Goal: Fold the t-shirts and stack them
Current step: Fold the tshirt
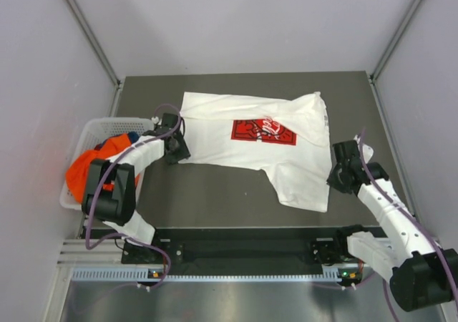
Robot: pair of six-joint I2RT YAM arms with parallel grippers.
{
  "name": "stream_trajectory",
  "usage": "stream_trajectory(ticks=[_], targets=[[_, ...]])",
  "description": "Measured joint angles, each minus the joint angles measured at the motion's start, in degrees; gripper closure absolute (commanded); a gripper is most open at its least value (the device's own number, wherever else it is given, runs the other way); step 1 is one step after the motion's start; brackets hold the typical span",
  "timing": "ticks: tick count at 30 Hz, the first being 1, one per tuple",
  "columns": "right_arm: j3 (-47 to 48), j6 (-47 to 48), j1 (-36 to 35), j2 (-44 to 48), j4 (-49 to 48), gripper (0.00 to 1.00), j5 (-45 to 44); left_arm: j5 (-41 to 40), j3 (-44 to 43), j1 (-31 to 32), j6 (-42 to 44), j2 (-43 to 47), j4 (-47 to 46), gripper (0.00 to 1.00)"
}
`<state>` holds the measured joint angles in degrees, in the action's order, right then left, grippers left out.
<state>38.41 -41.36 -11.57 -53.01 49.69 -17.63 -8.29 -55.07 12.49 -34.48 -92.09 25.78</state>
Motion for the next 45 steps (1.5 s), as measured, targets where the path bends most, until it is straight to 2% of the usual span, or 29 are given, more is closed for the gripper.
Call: stream_trajectory(ticks=[2,6,13,20,24,32,36,39,45], targets=[[2.7,1.2,-1.1,-0.9,0.2,0.94,1.0,0.6,-0.9,0.0,0.2,0.8,1.1,0.53],[8.2,3.6,-5.9,-4.5,-2.1,0.99,3.4,1.9,-3.5,0.1,1.1,2.5,2.4,0.53],[9.2,7.1,-17.3,-14.8,-10.4,1.0,11.3,4.1,-7.3,0.3,3.3,7.7,3.3,0.52],[4.4,4.7,-27.6,-24.3,-14.4,1.0,10.7,3.0,-8.9,0.3,4.4,9.1,3.7,0.51],[-1.1,-1.6,-32.8,-23.0,-15.6,1.0,9.4,1.4,-8.8,0.2,4.4,8.2,4.4,0.51],[-8.5,-15.8,-42.6,-14.3,-19.4,0.98,8.7,0.1,-6.8,0.1,4.3,7.1,4.3,0.51],[-8.5,-18.4,-43.2,-10.9,-15.4,0.85,6.8,2.1,-5.8,0.1,4.4,7.1,2.3,0.5],[-5.6,-18.4,-41.0,-8.9,-11.2,0.85,4.2,4.5,-5.1,0.0,4.4,7.0,0.6,0.5],[-3.5,-13.4,-26.2,-10.1,-11.1,0.9,0.6,6.6,-5.9,0.0,4.2,2.8,-0.4,0.51]])
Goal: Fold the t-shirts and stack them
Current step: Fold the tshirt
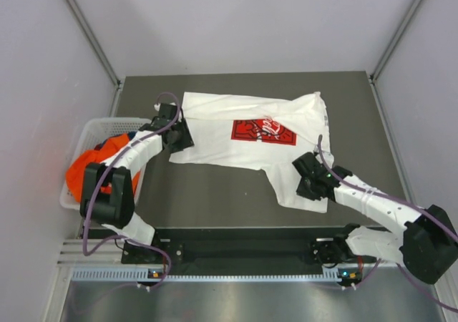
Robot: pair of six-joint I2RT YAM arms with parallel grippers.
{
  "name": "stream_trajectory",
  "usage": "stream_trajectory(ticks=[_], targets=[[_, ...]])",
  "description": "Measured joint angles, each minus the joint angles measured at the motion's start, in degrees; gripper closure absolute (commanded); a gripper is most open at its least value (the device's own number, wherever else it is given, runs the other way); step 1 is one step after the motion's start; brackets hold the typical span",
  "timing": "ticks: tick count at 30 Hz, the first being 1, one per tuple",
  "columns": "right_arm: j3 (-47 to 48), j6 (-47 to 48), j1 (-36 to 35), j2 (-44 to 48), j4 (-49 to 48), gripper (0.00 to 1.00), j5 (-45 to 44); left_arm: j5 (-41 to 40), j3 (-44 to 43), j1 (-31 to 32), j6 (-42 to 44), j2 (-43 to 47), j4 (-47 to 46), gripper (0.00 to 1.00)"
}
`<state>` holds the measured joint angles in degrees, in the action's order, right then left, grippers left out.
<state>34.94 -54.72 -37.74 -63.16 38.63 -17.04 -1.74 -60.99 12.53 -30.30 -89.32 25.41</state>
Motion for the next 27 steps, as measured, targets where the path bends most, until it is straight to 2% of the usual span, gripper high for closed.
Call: stream_trajectory(ticks=[6,10,13,18,22,24,27], targets=[[-0.1,3.4,3.0,-4.8,-1.6,0.95,-2.4,0.1,0.0,0.0,-0.9,-2.4,0.0,0.51],[-2.5,0.8,3.0,-5.7,-0.7,0.91,-2.5,-2.5,0.8,-0.1,-2.2,-3.4,-1.0,0.51],[-3.8,-2.8,2.9,-3.5,0.5,0.84,-3.2,-4.3,2.1,-0.2,-3.2,-5.0,-1.8,0.52],[-6.5,-7.3,1.7,2.8,4.4,0.84,-3.1,-6.8,4.5,-0.2,-5.4,-7.3,-2.6,0.53],[-6.7,-10.0,-0.9,3.8,7.4,0.83,-2.7,-7.9,5.8,-0.2,-7.1,-6.3,-3.5,0.53],[-6.8,-11.1,-1.7,4.7,8.7,0.79,-2.3,-8.7,7.3,-0.2,-7.8,-4.7,-3.4,0.52],[-6.4,-11.5,-2.0,7.1,10.4,0.66,-2.4,-10.5,9.3,-0.2,-8.6,-1.0,-1.7,0.51]])
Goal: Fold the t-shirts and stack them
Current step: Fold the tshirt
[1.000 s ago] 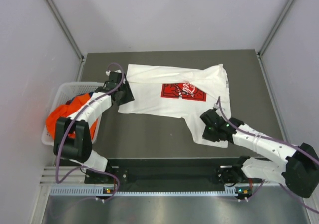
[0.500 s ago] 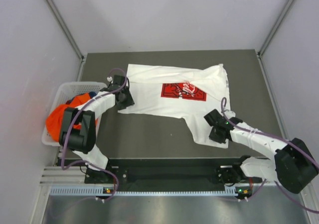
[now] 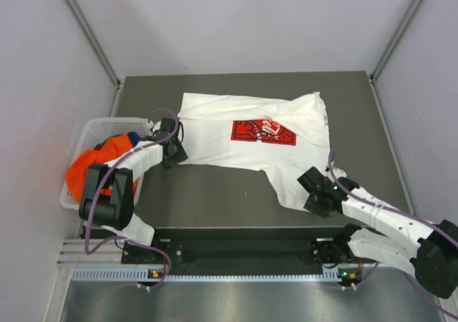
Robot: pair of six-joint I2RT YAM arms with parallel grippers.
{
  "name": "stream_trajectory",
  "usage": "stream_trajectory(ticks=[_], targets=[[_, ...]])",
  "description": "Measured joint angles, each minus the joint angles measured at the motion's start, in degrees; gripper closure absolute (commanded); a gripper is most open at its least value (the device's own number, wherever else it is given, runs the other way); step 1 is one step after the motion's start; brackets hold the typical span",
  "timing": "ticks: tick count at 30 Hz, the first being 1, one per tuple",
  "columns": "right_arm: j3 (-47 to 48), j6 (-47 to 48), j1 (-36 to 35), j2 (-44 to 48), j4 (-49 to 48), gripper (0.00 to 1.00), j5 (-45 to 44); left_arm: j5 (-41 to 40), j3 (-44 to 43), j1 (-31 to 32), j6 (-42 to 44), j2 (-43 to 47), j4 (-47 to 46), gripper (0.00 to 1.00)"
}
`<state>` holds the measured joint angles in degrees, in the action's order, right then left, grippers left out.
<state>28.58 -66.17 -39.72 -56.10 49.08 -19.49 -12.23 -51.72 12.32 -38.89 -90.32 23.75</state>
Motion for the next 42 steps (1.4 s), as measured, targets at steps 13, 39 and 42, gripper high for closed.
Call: stream_trajectory(ticks=[13,39,42], targets=[[32.1,36.1,28.7,-12.2,-14.1,0.36,9.1,3.2,-24.5,-0.4,6.4,-3.5,2.0,0.46],[73.1,57.0,42.8,-68.2,-30.8,0.47,29.4,13.5,-67.1,-3.7,17.9,-45.6,2.3,0.44],[76.7,56.7,42.8,-71.9,-31.6,0.48,28.9,11.7,-72.6,-4.2,18.5,-48.1,1.9,0.41]])
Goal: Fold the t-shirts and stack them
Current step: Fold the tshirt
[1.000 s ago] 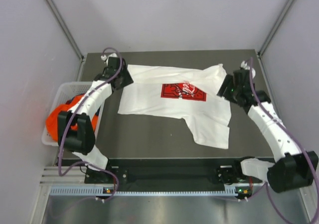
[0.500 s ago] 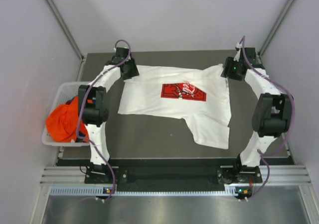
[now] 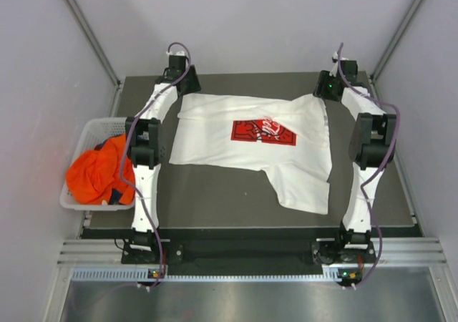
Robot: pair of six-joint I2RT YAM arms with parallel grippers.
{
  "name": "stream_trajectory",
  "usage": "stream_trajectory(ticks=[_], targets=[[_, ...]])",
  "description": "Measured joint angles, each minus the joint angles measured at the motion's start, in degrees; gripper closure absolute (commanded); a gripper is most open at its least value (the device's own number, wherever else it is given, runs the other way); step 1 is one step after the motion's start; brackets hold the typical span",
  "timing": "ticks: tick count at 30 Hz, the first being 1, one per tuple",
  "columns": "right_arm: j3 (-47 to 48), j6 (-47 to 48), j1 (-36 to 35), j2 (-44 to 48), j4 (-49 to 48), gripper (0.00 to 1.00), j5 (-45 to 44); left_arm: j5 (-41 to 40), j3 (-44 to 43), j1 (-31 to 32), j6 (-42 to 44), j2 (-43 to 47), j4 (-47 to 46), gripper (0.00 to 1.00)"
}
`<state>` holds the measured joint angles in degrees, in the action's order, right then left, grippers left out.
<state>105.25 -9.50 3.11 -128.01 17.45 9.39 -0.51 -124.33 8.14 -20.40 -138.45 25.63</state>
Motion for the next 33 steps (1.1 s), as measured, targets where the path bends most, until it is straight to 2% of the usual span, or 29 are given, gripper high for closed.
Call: stream_trajectory(ticks=[4,16,23,24,26,29,33], targets=[[2.2,-0.1,0.0,-2.6,-0.4,0.49,0.2,-0.1,-3.4,-1.7,-0.2,-2.6,-1.1,0.41],[4.1,0.0,0.0,-3.7,-1.7,0.5,3.2,1.0,-3.5,-4.1,1.0,-7.4,-1.7,0.42],[4.1,0.9,0.0,-3.9,-1.6,0.57,3.3,3.6,-3.5,-4.2,0.9,-7.5,-4.3,0.52],[4.1,1.0,0.0,-3.9,-1.6,0.57,3.2,3.9,-3.5,-4.2,0.8,-7.5,-4.9,0.58],[4.5,1.0,0.0,-4.5,-1.7,0.58,2.4,4.2,-3.5,-4.3,0.6,-7.8,-5.9,0.63],[6.4,1.0,0.0,-6.3,-1.8,0.58,1.7,4.7,-3.5,-4.3,0.4,-8.9,-7.4,0.64],[8.5,1.1,-0.1,-8.6,-1.6,0.58,1.3,5.4,-3.6,-4.4,-0.2,-9.7,-9.1,0.6]])
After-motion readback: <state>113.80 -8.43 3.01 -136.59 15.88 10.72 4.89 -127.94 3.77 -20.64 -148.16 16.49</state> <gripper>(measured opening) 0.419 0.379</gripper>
